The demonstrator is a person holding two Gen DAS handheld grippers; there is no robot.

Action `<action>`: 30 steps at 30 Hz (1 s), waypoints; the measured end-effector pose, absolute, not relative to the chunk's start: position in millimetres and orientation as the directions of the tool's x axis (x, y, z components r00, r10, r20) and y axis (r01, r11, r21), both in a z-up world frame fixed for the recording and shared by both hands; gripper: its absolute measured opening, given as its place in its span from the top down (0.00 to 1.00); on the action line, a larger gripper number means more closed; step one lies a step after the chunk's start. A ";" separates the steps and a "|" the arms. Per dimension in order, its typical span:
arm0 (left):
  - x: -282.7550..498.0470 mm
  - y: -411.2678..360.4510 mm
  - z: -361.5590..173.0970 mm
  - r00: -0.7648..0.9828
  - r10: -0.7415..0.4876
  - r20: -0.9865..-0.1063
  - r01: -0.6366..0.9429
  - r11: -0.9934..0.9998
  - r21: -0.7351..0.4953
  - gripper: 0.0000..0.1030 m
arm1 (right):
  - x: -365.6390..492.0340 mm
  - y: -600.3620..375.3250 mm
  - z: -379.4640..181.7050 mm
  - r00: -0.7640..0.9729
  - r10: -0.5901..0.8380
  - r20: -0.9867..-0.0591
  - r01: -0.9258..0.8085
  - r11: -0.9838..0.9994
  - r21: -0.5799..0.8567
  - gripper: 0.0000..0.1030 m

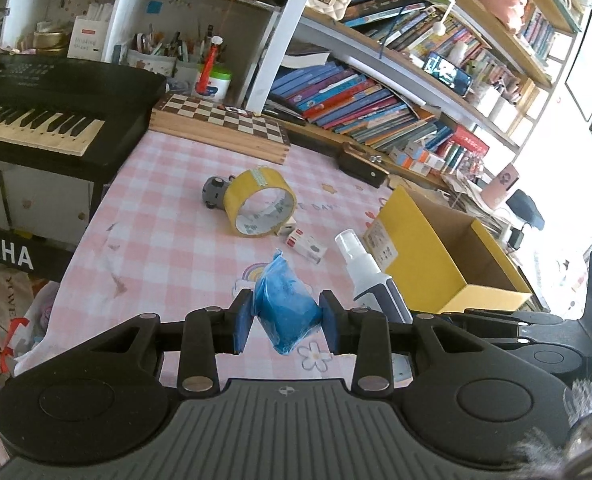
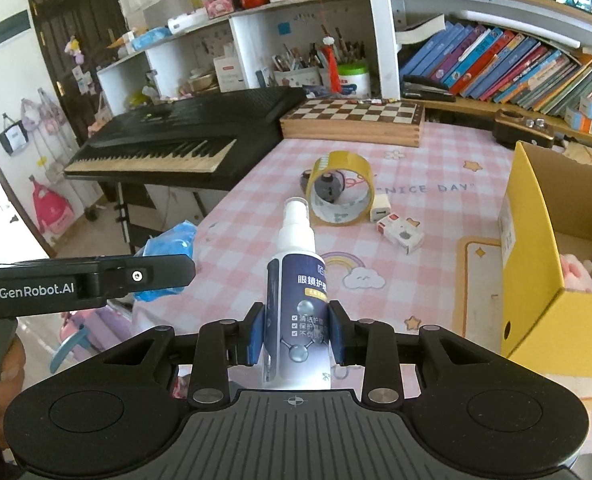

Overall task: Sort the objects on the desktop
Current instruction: 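Carry the blue item with the left tool while the right tool carries the spray bottle to the yellow box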

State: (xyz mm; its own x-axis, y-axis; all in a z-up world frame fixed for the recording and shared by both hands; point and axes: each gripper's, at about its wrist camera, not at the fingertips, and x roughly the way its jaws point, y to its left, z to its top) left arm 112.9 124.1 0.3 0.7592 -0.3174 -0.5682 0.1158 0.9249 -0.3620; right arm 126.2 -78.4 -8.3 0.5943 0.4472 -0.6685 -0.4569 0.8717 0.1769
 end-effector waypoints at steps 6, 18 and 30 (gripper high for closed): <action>92.5 128.1 1.2 0.751 -0.336 -0.568 0.139 0.922 -0.362 0.68 | 100.9 -74.6 -8.5 0.602 0.441 -0.665 -0.440 0.879 0.185 0.68; 65.9 121.3 1.5 0.711 -0.411 -0.571 0.236 0.904 -0.357 0.68 | 58.2 -82.4 -12.6 0.629 0.396 -0.668 -0.362 0.911 0.199 0.68; 56.5 78.1 -5.2 0.605 -0.534 -0.590 0.400 0.845 -0.355 0.69 | 20.8 -114.7 -19.2 0.663 0.293 -0.689 -0.208 0.956 0.207 0.68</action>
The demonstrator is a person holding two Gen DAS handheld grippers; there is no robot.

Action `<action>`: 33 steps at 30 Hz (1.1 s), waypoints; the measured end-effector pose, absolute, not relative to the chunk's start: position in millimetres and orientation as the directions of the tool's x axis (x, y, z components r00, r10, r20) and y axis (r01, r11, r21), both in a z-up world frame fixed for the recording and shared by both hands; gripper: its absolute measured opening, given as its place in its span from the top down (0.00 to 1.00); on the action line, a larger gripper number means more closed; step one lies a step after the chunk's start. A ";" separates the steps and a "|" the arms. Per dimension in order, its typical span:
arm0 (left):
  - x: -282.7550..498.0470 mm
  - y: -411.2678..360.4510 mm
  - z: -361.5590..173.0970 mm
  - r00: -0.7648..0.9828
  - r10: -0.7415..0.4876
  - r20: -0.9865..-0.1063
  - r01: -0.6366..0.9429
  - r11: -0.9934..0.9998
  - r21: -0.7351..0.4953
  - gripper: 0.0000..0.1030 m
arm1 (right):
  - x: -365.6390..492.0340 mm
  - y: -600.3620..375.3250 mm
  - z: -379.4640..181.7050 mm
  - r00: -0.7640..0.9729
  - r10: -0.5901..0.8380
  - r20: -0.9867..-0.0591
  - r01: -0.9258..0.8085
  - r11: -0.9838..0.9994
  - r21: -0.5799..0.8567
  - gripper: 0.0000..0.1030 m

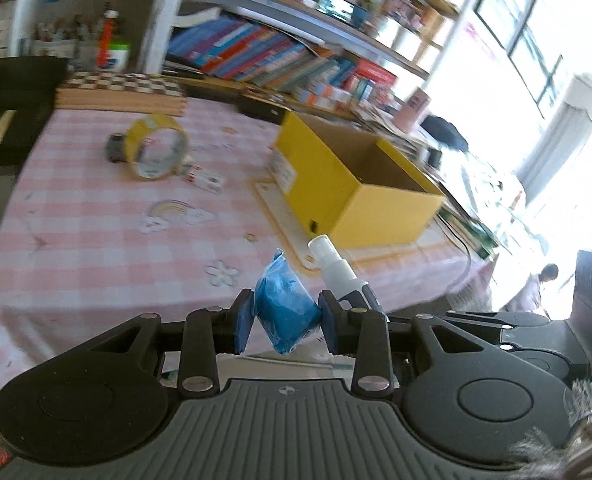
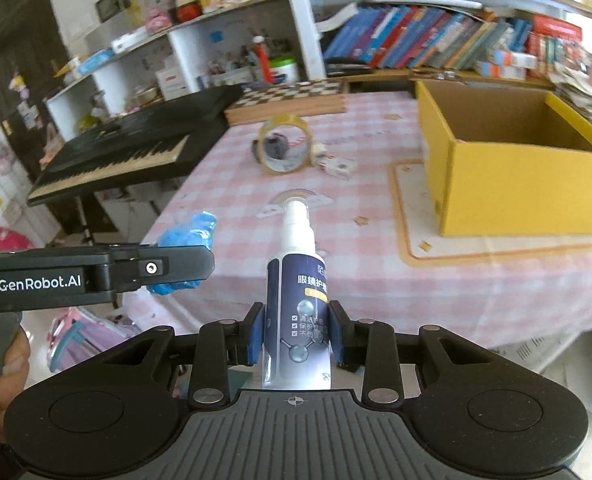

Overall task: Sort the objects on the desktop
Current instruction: 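Carry the blue item with the left tool while the right tool carries the spray bottle to the yellow box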

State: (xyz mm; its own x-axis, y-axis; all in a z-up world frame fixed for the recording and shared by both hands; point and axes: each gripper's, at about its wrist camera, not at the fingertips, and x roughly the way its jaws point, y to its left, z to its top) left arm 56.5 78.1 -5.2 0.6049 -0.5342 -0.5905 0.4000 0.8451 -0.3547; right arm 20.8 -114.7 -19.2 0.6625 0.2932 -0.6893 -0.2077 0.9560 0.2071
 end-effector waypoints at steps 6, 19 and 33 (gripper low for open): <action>55.4 57.7 -8.8 0.552 -0.582 -0.597 0.465 0.809 -0.359 0.69 | 7.7 -129.5 -20.6 0.673 0.242 -0.699 -0.137 0.969 0.204 0.68; 61.3 16.3 -9.7 0.471 -0.652 -0.595 0.562 0.741 -0.367 0.69 | -6.1 -162.1 -20.5 0.689 0.148 -0.709 -0.015 0.982 0.190 0.68; 78.8 -23.6 -10.0 0.440 -0.666 -0.602 0.584 0.722 -0.372 0.69 | 5.2 -197.4 -19.6 0.688 0.123 -0.716 0.020 0.982 0.188 0.68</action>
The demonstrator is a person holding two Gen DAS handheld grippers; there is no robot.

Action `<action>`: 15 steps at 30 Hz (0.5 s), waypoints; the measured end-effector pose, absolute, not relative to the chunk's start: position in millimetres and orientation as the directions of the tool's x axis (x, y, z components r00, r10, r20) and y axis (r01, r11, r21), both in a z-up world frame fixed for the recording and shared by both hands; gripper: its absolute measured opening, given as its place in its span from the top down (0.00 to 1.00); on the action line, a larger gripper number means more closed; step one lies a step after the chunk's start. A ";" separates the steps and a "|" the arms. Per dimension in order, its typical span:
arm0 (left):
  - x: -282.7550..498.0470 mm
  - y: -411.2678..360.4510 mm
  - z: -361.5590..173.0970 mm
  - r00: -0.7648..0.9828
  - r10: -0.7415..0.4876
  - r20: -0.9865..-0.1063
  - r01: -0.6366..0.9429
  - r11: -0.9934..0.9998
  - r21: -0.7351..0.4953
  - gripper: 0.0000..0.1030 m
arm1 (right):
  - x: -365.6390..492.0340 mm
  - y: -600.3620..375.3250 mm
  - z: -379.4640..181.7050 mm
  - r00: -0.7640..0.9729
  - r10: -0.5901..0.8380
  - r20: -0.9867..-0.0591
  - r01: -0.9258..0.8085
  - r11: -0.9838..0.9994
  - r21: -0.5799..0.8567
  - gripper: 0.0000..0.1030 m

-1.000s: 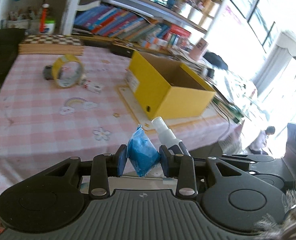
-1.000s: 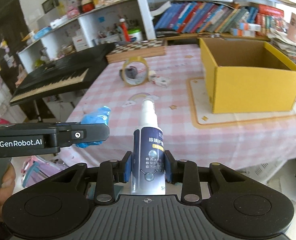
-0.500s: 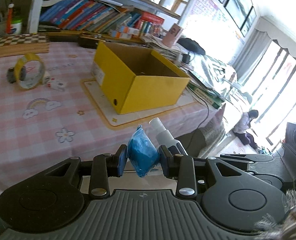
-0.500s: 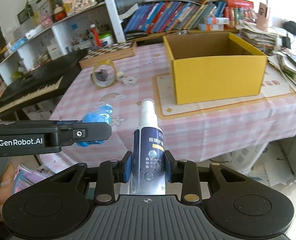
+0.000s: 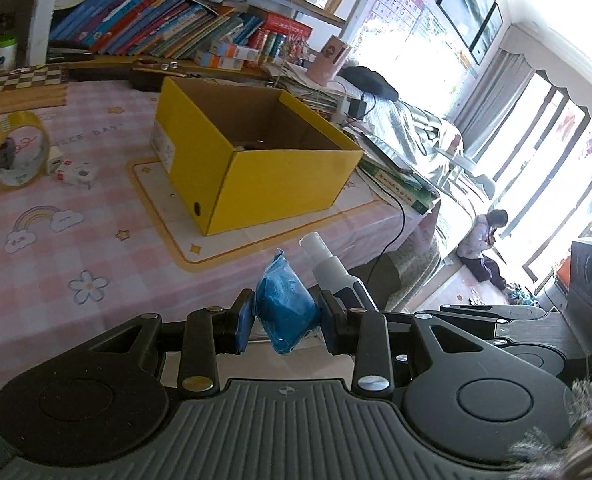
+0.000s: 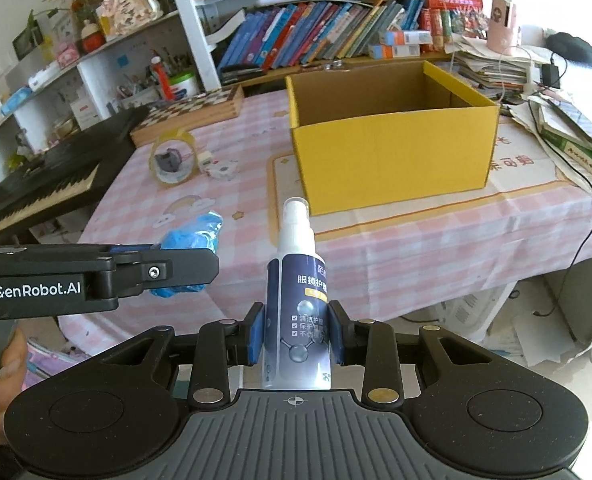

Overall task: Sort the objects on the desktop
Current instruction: 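Carry the blue item with the left tool while the right tool carries the spray bottle to the yellow box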

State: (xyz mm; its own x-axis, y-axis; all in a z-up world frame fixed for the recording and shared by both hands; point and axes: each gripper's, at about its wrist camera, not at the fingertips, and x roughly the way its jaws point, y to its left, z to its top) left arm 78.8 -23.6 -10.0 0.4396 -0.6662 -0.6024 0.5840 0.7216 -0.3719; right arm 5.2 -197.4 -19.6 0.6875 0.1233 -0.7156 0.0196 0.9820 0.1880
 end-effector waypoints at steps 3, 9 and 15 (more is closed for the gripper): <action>84.0 -36.1 -9.1 0.433 -0.669 -0.604 0.592 0.716 -0.369 0.69 | 9.2 -208.8 -19.8 0.689 0.119 -0.715 0.028 0.981 0.191 0.68; 93.3 -58.9 -7.6 0.417 -0.677 -0.606 0.611 0.702 -0.365 0.69 | 17.9 -230.5 -18.9 0.694 0.107 -0.712 0.046 0.980 0.193 0.68; 102.4 -79.8 -8.4 0.409 -0.684 -0.604 0.616 0.695 -0.371 0.70 | 27.6 -249.7 -18.2 0.693 0.099 -0.714 0.052 0.981 0.187 0.68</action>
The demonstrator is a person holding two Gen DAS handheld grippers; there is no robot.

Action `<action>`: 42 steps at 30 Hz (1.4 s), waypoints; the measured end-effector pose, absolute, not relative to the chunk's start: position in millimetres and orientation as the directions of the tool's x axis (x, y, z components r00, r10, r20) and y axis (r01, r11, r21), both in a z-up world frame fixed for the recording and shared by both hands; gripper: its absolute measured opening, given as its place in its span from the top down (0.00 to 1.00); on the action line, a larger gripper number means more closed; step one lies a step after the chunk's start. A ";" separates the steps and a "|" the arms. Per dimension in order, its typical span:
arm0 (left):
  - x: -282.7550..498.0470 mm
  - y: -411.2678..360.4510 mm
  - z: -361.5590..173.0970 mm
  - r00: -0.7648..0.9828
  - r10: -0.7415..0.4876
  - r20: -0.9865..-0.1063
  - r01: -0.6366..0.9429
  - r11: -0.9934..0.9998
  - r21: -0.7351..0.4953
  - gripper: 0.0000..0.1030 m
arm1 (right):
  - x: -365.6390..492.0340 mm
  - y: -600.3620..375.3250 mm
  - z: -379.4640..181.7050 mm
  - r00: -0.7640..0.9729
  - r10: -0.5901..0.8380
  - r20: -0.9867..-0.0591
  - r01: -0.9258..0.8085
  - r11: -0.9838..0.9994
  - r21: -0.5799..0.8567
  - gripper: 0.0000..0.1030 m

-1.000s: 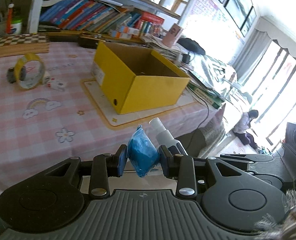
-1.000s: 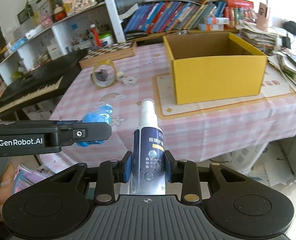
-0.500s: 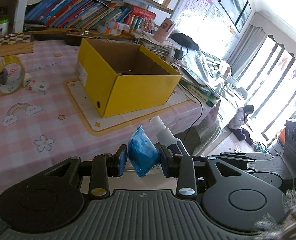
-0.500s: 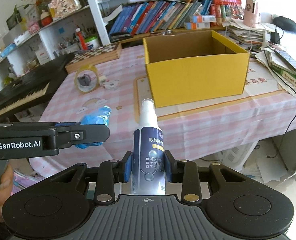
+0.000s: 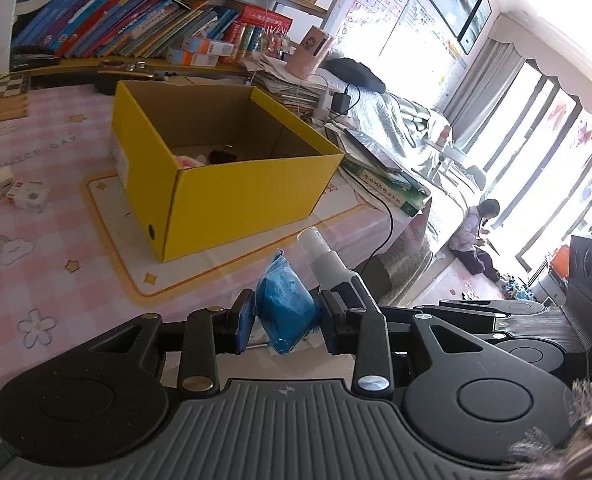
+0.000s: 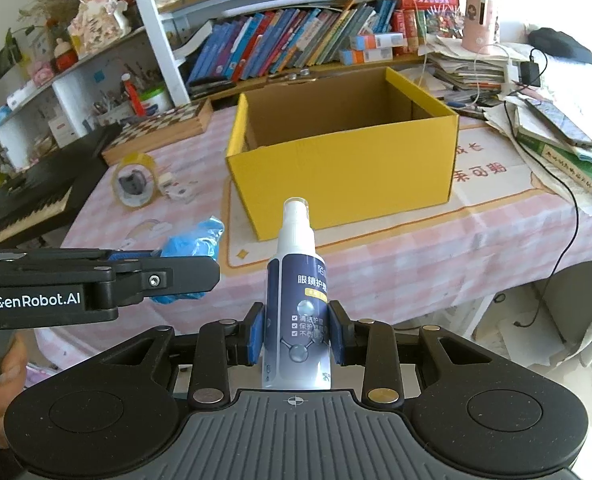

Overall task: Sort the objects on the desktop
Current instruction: 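Carry the blue item with the left tool while the right tool carries the spray bottle to the yellow box, then open the left gripper to drop the blue item while the right gripper releases the spray bottle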

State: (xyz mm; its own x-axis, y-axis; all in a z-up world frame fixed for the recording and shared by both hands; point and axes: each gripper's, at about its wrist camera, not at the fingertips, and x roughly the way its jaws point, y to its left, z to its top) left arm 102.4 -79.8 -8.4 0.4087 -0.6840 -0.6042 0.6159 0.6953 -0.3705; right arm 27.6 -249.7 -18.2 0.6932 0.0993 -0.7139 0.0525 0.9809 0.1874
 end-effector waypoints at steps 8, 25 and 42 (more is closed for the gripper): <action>113.8 -106.9 -7.7 0.414 -0.688 -0.596 0.617 0.694 -0.372 0.70 | 40.9 -275.3 -16.2 0.697 0.098 -0.710 0.045 0.983 0.180 0.68; 151.8 -152.2 18.9 0.512 -0.668 -0.540 0.599 0.728 -0.332 0.70 | 97.7 -337.1 19.1 0.785 0.173 -0.596 -0.017 0.966 0.258 0.68; 242.9 -186.3 33.2 0.624 -0.553 -0.552 0.529 0.819 -0.222 0.70 | 209.3 -350.6 20.5 0.770 0.231 -0.595 -0.201 0.973 0.117 0.68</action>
State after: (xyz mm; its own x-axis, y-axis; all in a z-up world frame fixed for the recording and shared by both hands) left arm 242.9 -186.3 33.2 0.6238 -0.5530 -0.5523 0.5295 0.8188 -0.2219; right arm 209.3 -350.6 20.5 0.7700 0.2306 -0.5949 -0.2009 0.9726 0.1170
